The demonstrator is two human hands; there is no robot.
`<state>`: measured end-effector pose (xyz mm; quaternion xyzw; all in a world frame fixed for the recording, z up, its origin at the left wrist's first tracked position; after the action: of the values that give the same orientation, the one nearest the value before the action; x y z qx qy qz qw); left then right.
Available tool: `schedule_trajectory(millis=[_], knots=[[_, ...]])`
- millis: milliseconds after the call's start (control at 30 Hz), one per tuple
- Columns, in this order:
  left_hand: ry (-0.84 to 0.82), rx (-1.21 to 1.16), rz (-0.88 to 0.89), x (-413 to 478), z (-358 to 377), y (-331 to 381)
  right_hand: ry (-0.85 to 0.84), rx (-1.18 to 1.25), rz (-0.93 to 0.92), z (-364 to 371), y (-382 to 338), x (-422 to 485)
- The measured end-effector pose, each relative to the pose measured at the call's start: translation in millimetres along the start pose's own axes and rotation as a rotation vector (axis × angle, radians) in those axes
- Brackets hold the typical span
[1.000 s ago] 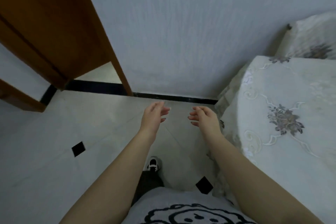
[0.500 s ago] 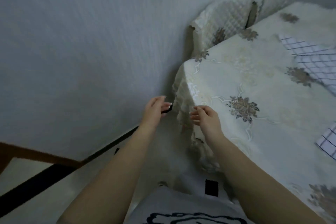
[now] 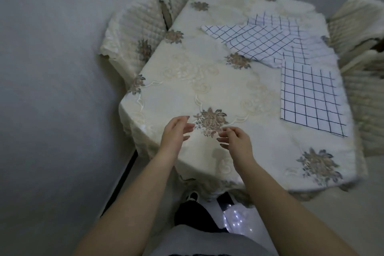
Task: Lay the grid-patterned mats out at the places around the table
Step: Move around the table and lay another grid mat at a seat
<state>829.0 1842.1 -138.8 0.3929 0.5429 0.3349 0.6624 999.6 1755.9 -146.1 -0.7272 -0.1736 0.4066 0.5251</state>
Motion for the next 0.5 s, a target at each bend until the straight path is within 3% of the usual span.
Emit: schedule_trajectory(millis=[500], knots=[[-0.185,0.149,-0.006,107.2,72.1,64.6,0.176,0.187,0.043,1.5,-43.0,93.7]])
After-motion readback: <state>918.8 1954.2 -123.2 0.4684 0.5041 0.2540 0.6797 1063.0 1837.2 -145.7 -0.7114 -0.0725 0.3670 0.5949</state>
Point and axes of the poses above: each hand's wrist, its own x-axis towards the middle knuckle, its own z-axis out of the palm, y = z × x, the point moved 5 cm from there along x, towards the middle knuckle, and after that the axes turned 1 degree about -z, right-handed, at the moved point
